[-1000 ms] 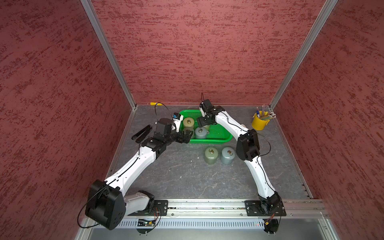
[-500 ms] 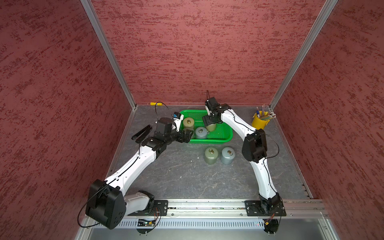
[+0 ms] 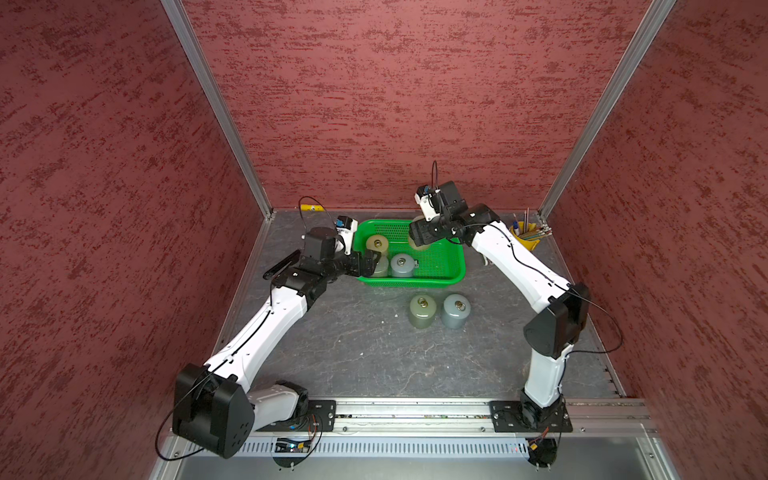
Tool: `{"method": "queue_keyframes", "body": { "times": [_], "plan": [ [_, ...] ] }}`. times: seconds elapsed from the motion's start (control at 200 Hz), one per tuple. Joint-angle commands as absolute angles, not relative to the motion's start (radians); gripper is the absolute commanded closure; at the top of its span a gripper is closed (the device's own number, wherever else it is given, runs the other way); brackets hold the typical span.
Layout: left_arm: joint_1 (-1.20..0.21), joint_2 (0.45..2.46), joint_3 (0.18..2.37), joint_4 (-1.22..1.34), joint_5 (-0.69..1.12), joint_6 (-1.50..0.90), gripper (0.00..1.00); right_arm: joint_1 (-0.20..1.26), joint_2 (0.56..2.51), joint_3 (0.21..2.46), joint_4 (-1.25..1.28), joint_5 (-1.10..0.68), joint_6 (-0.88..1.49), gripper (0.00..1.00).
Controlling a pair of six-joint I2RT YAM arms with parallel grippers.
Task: Take the tea canister out of the basket
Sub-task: Pick up the tea canister from the basket, then place the tea canister at the center of the board.
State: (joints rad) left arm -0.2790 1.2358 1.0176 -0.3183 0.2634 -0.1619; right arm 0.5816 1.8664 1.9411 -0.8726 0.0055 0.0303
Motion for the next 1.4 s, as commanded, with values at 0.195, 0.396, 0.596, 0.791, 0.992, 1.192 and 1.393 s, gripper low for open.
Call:
{"method": "queue_keyframes", "body": {
  "times": [0.195, 0.396, 0.596, 0.791, 0.992, 1.192, 1.393],
  "plan": [
    [-0.181, 1.201, 1.029, -0.363, 0.285, -0.22, 0.0, 0.759, 1.699, 1.705, -0.701, -0.119, -0.058, 1.0],
    [-0.181, 1.202, 1.017, -0.33, 0.298, -0.226, 0.0, 0.845, 1.667, 1.556, -0.646, -0.154, -0.028, 1.0],
    [-0.189, 1.211, 1.002, -0.308, 0.321, -0.229, 0.0, 0.916, 1.705, 1.492, -0.552, -0.159, 0.039, 1.0],
    [-0.199, 1.189, 0.989, -0.305, 0.298, -0.218, 0.0, 0.939, 1.789, 1.496, -0.492, -0.101, 0.085, 1.0],
    [-0.209, 1.184, 0.986, -0.299, 0.296, -0.208, 0.0, 0.945, 1.862, 1.519, -0.491, -0.051, 0.11, 1.0],
    [-0.217, 1.191, 0.99, -0.297, 0.295, -0.207, 0.0, 0.957, 1.915, 1.551, -0.522, -0.023, 0.118, 1.0],
    [-0.219, 1.193, 0.991, -0.294, 0.302, -0.206, 0.0, 0.969, 1.945, 1.567, -0.543, 0.016, 0.118, 0.96]
  ]
}}
